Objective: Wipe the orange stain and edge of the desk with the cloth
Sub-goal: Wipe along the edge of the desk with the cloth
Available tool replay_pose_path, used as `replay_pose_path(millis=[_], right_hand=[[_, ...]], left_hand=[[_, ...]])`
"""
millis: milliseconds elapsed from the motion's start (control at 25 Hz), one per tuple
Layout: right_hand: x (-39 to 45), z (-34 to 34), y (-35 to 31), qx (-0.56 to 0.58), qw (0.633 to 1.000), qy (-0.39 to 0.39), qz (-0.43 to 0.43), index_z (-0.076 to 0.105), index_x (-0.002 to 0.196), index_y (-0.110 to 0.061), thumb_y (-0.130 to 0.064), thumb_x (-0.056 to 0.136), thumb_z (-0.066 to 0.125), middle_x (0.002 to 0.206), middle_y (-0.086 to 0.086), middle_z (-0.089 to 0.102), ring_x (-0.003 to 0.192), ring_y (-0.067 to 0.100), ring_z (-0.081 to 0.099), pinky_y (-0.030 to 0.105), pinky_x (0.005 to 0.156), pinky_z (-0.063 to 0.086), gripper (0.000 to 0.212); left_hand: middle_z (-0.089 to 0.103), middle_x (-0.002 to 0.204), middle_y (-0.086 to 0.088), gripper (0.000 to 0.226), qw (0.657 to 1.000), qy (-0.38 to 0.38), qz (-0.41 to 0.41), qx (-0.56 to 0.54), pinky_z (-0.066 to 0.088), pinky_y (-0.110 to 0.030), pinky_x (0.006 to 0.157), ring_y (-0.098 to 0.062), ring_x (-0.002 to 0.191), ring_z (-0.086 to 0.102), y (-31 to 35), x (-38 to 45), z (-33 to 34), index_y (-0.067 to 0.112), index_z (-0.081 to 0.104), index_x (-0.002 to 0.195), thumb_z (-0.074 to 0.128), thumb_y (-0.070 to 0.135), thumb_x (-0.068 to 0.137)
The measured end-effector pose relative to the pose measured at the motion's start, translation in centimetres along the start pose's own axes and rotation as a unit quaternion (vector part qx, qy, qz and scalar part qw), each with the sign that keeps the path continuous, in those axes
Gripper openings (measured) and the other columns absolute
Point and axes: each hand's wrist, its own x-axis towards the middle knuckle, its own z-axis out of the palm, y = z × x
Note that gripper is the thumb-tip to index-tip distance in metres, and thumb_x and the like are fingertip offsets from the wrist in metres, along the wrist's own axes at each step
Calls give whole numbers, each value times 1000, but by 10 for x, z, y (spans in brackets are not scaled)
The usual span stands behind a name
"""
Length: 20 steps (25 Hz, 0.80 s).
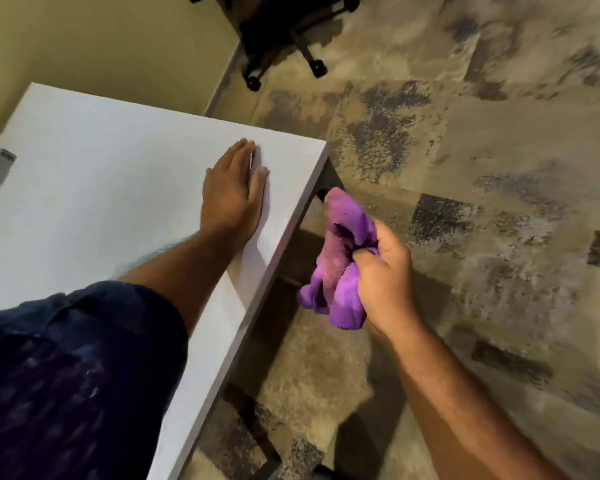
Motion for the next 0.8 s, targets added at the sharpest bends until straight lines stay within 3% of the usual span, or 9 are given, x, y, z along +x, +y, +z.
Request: replay_pose_path(millis=[120,160,240,320,440,640,800], right_hand=[[15,-25,-17,87,992,39,88,79,98,-30,4,76,47,95,5,79,92,25,72,55,99,58,51],[20,-35,-24,88,990,32,108,80,99,-30,7,80,47,98,7,80,94,26,73,55,100,58,53],[34,-51,-37,45,990,-10,130,81,101,-36,16,88,44,99,0,83,96,18,77,44,98,62,65],[49,-58,-53,-14,987,-86,135,80,102,-40,20,92,42,96,-5,83,89,12,77,30,83,65,71],[77,-48,-80,-75,973,-173,135,80,100,-46,21,93,42,94,-11,83,86,6,77,18,74,60,77],[125,-6,-105,-147,955,-245,86,77,95,-53,17,92,44,97,-16,82,94,6,76,23,87,62,78],[152,11,-117,-180,947,-254,77,79,98,-45,7,87,46,101,-9,83,97,13,79,32,89,64,63]], left_hand=[[40,172,3,57,999,-20,-25,-6,27,-57,132,-22,159,37,4,0,-2,26,43,162,37,52,112],[39,173,4,56,999,-26,-34,-10,25,-57,132,-21,160,36,6,0,-2,27,42,162,37,52,112],[36,174,7,55,998,-32,-48,-8,23,-57,133,-20,161,34,8,3,-4,30,40,163,38,52,112],[33,175,9,55,998,-38,-56,-2,21,-56,134,-18,162,31,8,4,-5,31,39,163,37,52,113],[32,175,10,55,997,-43,-61,-6,22,-57,133,-17,162,29,9,7,-6,33,38,165,36,52,113],[37,174,3,54,997,-45,-63,17,20,-64,130,-23,161,32,9,8,-8,30,42,164,36,48,114],[39,173,0,58,997,-46,-58,19,23,-64,128,-27,161,34,8,9,-10,26,43,164,33,51,112]])
